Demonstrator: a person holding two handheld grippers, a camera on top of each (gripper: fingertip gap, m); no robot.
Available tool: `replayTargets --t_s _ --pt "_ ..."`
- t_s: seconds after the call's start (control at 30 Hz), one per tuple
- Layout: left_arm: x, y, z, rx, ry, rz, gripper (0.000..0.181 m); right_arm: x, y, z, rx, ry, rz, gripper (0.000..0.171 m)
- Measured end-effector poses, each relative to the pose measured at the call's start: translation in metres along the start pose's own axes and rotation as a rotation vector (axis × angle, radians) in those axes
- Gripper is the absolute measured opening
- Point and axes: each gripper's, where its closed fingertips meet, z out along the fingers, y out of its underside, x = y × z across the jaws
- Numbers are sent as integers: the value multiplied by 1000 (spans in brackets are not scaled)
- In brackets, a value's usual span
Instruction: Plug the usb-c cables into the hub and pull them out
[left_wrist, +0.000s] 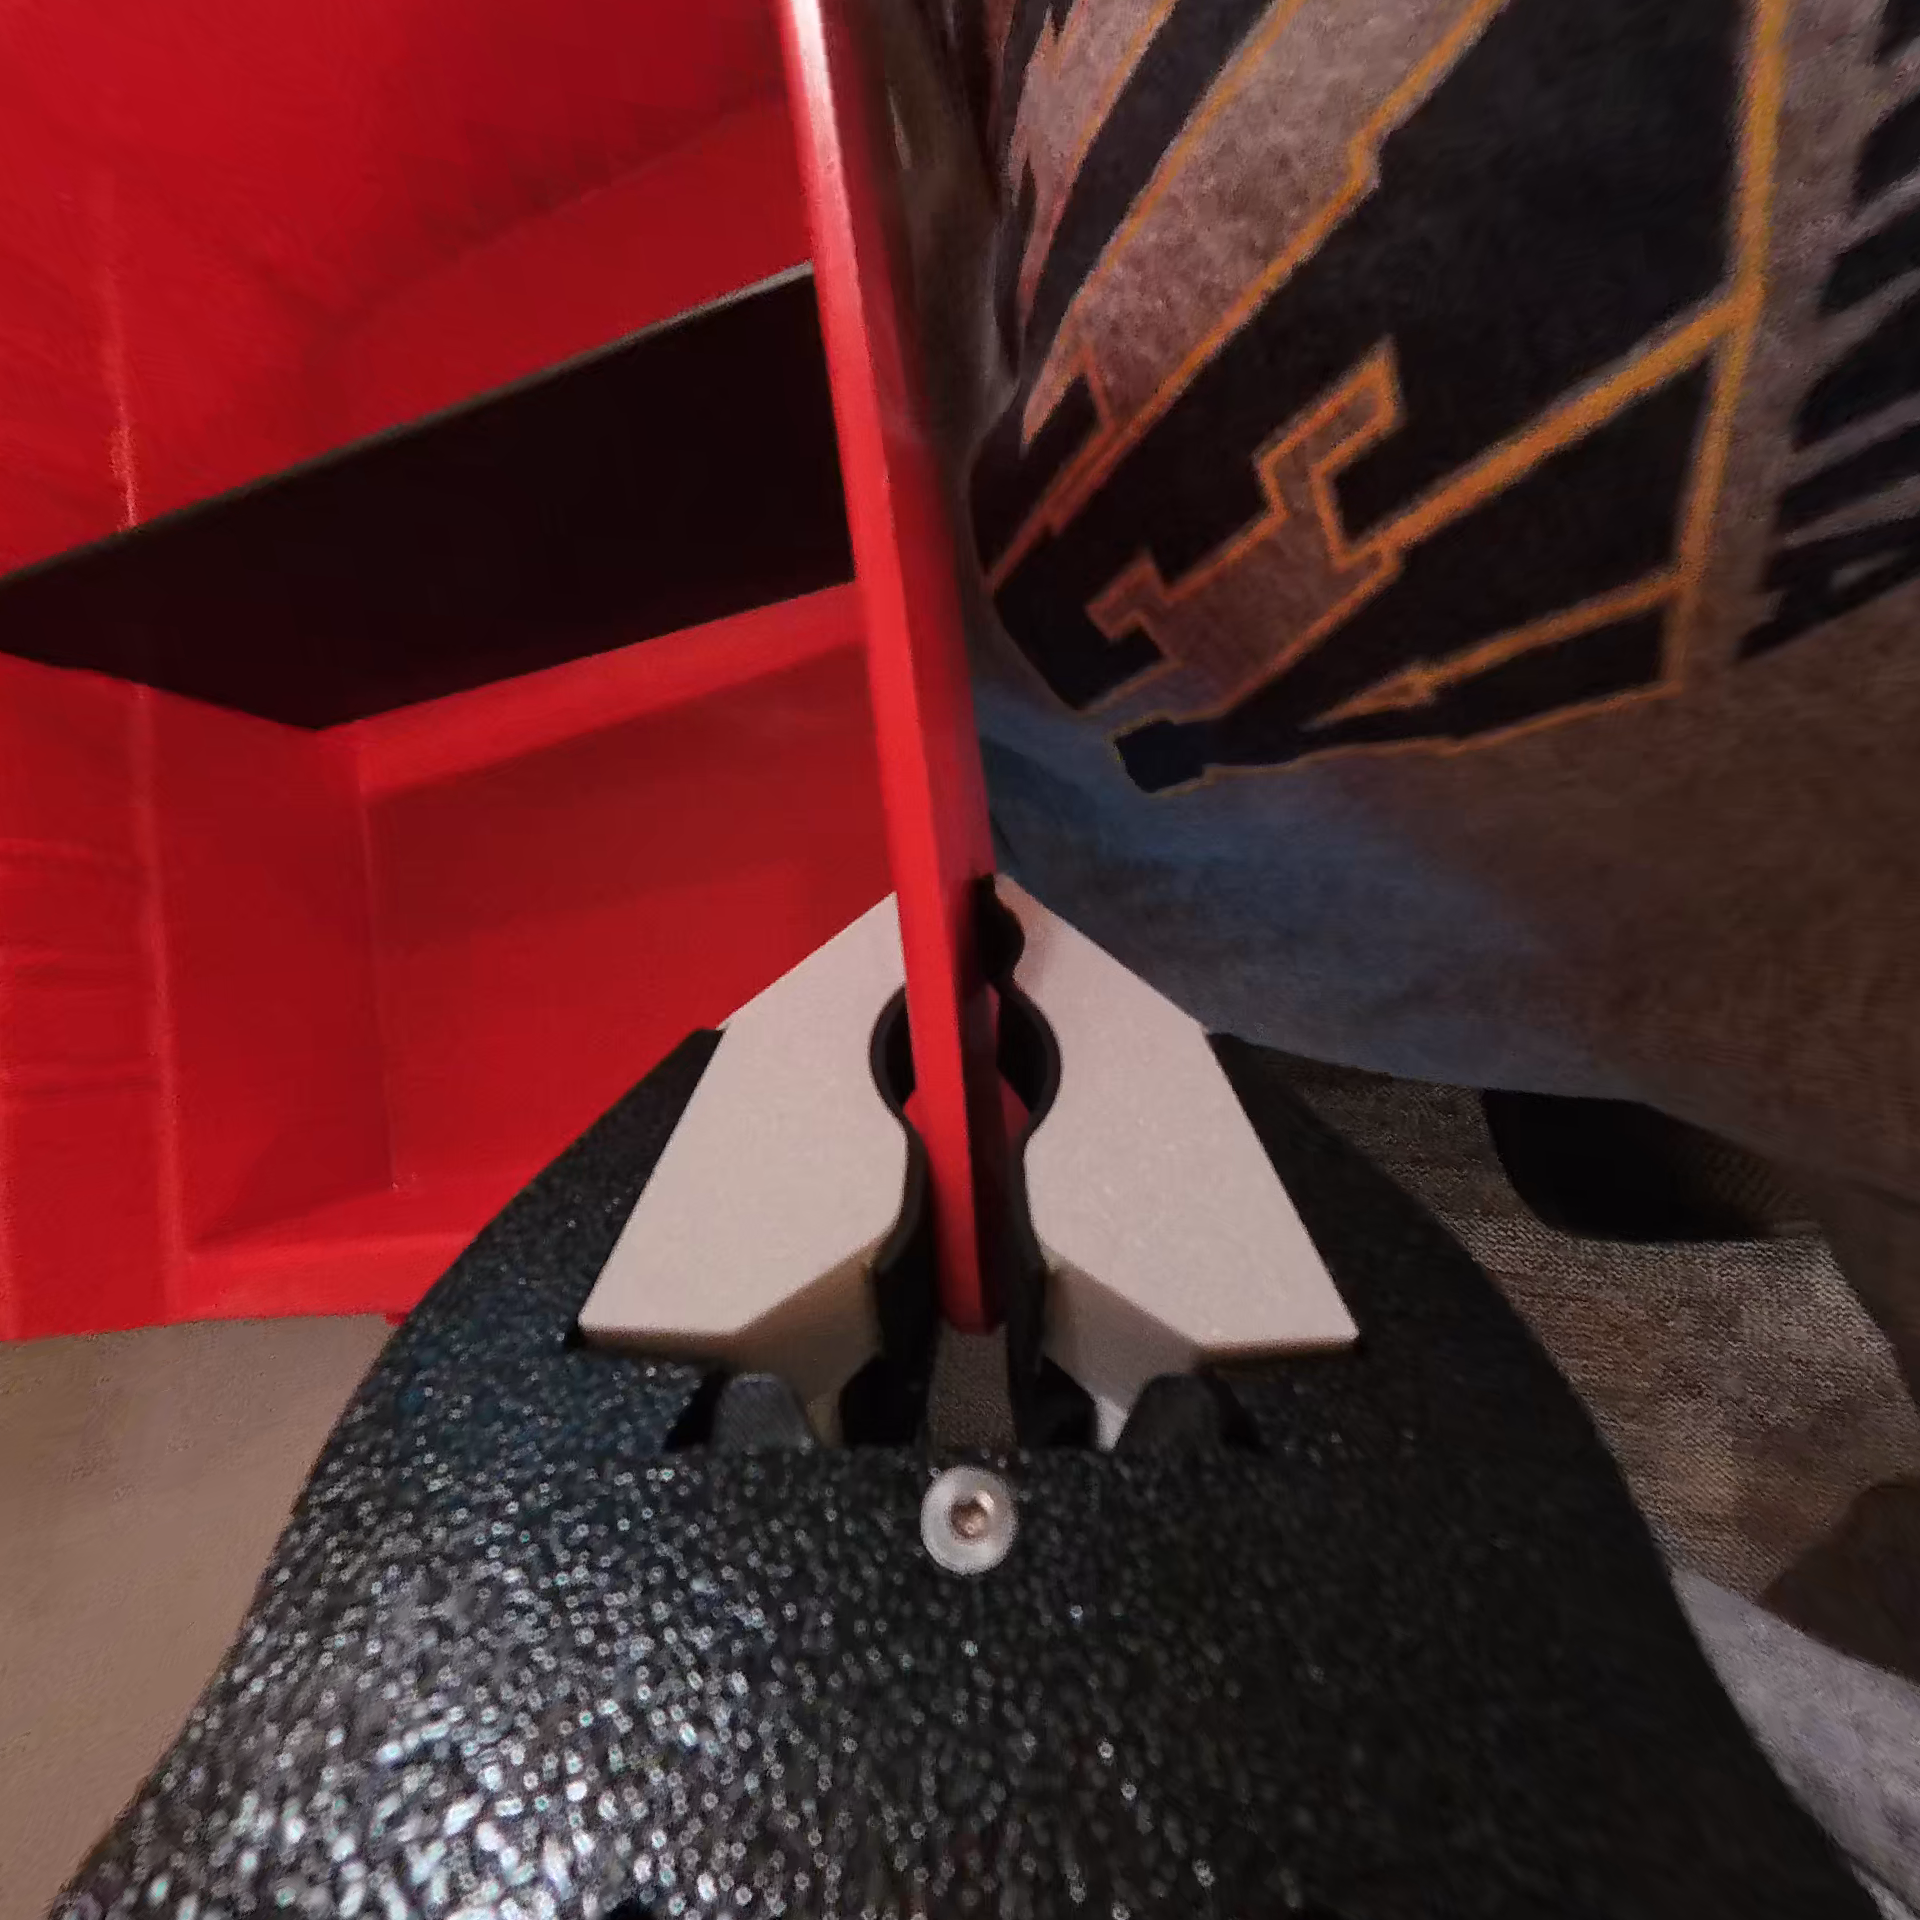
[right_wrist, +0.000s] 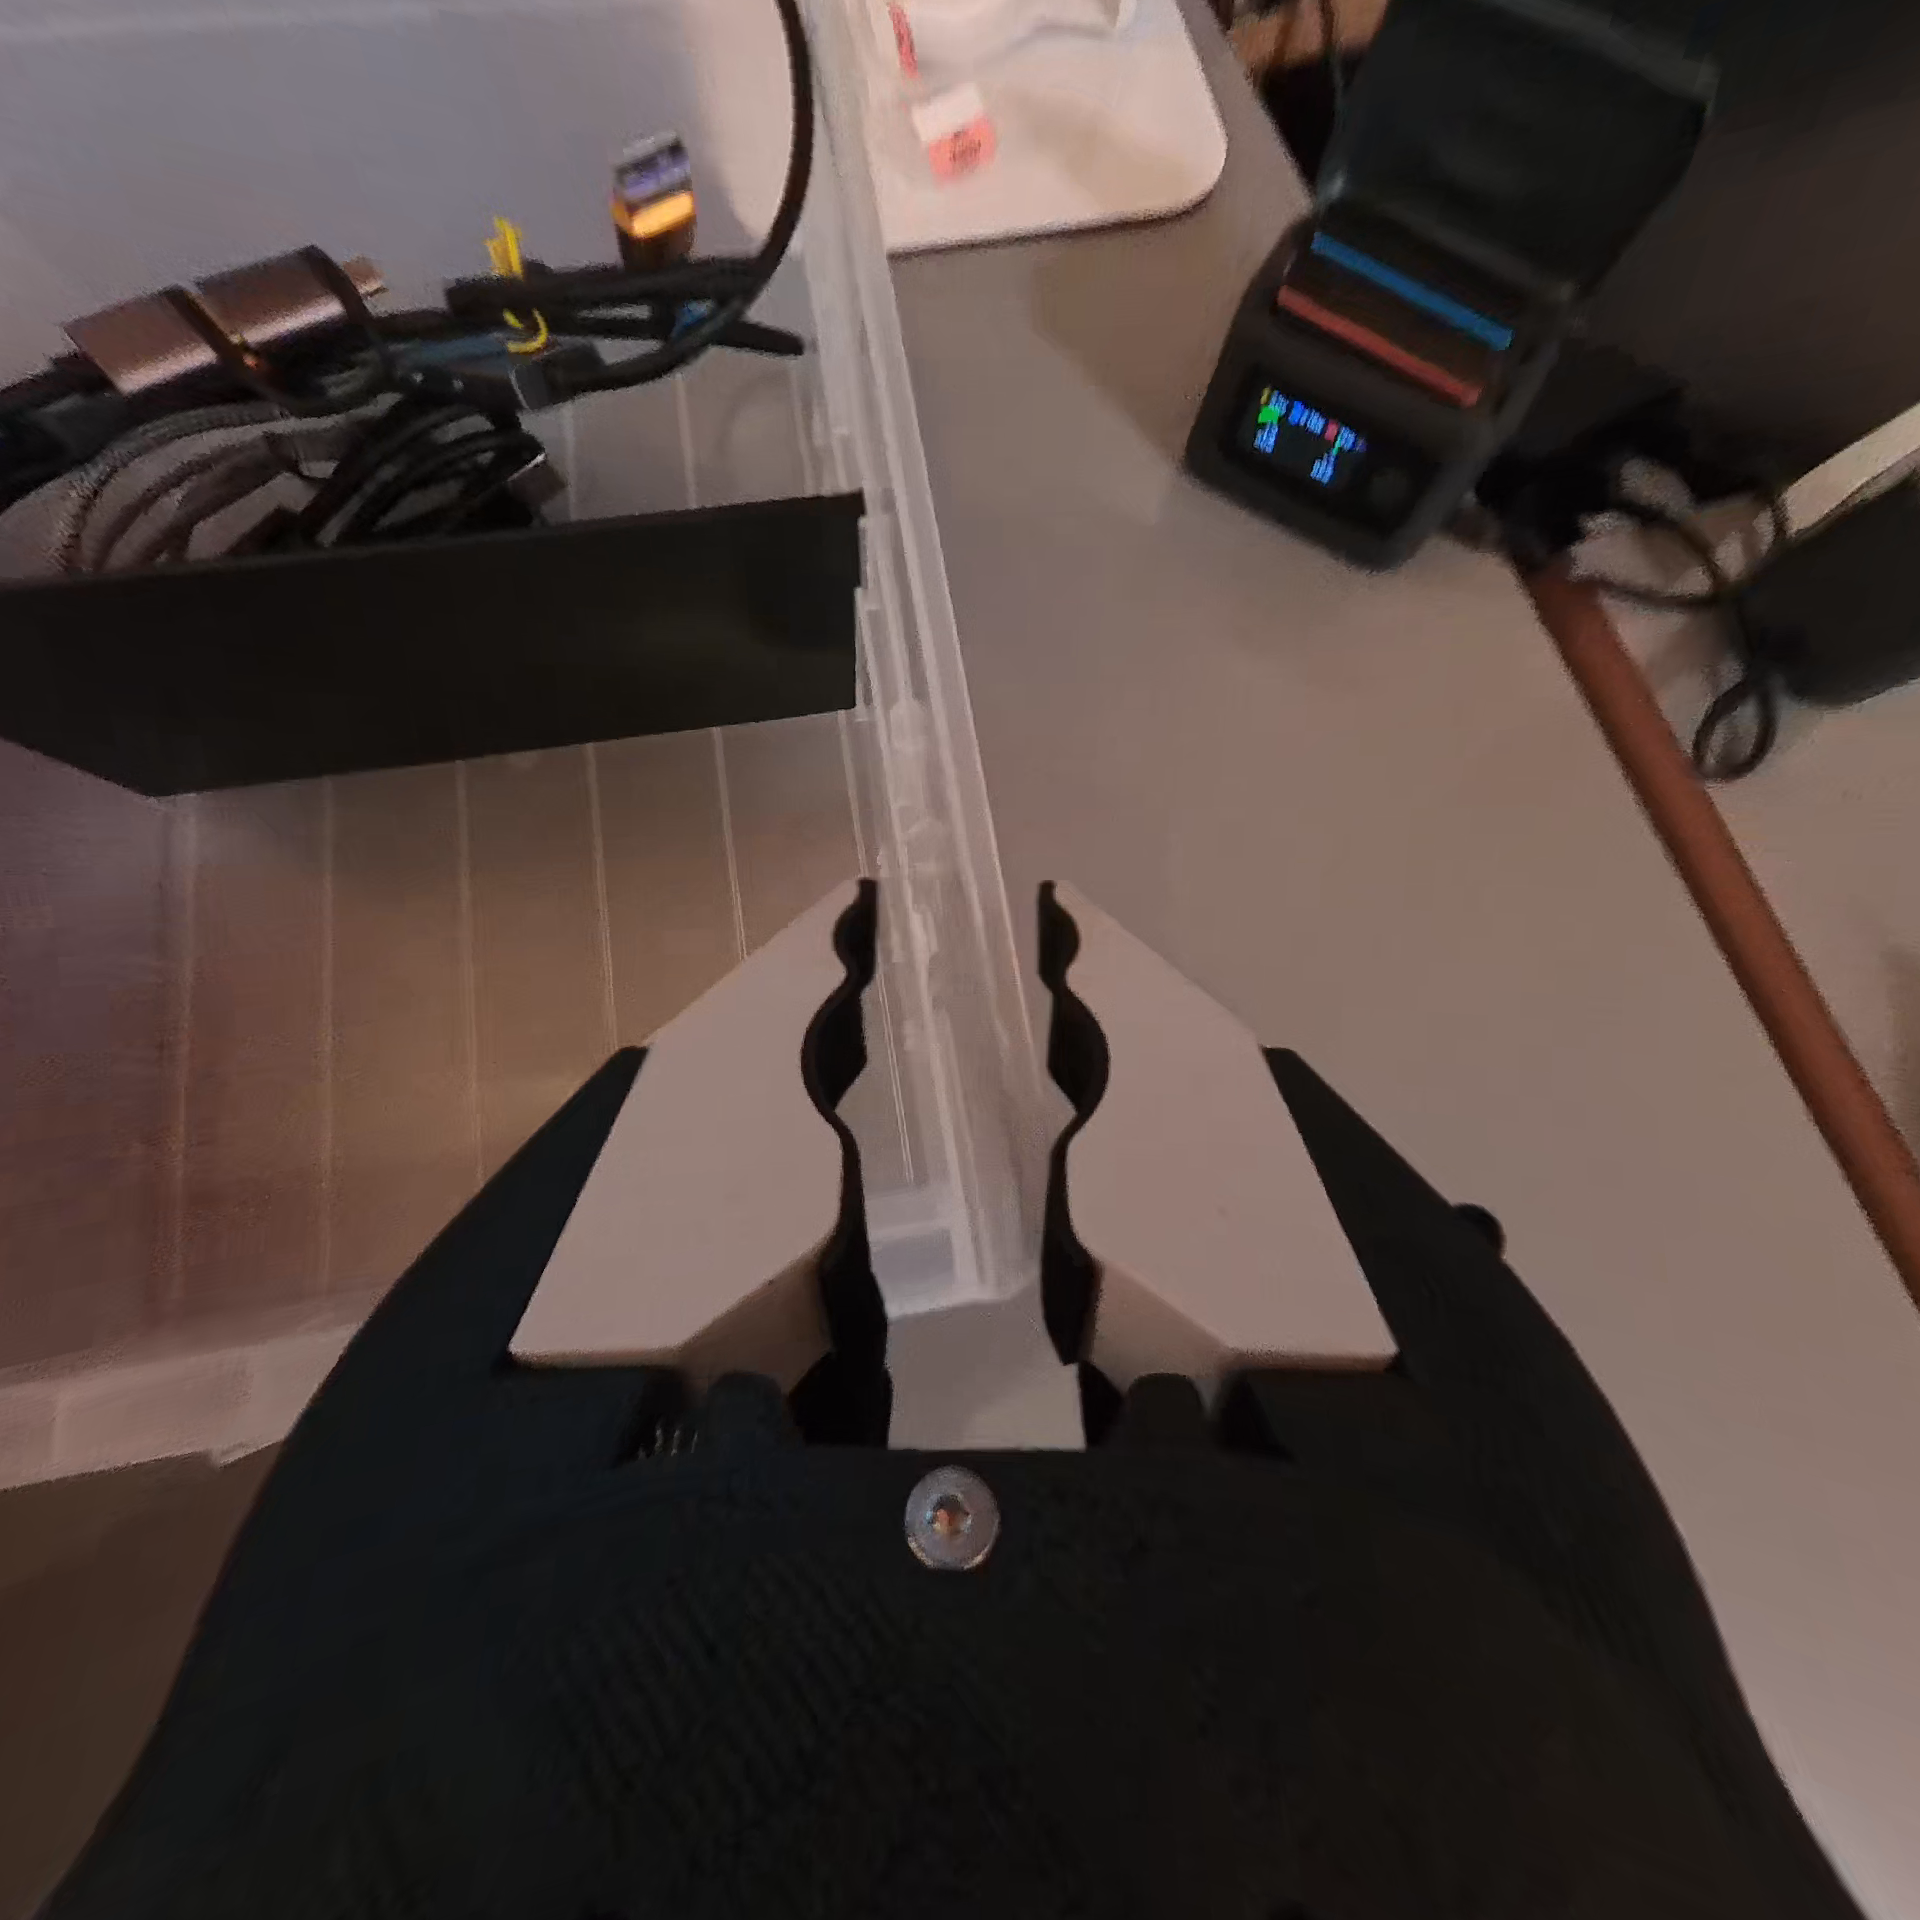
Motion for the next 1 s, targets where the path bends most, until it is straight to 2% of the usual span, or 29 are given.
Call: replayTargets --t_s 0.03,0.13,0.3,0.47,0.6,0.67,0.73,0.8,0.93,1.0 --pt "1 -3 4 11 10 8 2 -2 -8 -9 30 26 -6 38" --pt "6 -12 17 10 14 63 2 -7 -16 -62 144 141 -34 42" --pt "7 -51 49 20 11 119 3 -18 24 -191 272 385 64 41" --pt "3 -123 98 24 2 114 3 -50 97 -325 339 617 234 43" --pt "-1 -191 136 26 -6 226 3 -64 174 -440 302 1040 321 43" --pt "-7 -224 160 40 10 253 3 -71 204 -482 314 1169 364 38" --pt "-21 -254 184 57 23 252 3 -77 219 -510 362 1207 427 37" --pt "-44 -282 208 70 13 218 3 -83 224 -522 429 1211 446 38" --pt "-107 -333 257 48 -104 77 3 -77 234 -530 483 1253 497 40" --pt "-141 -354 283 27 -196 28 3 -71 236 -522 460 1263 505 41"
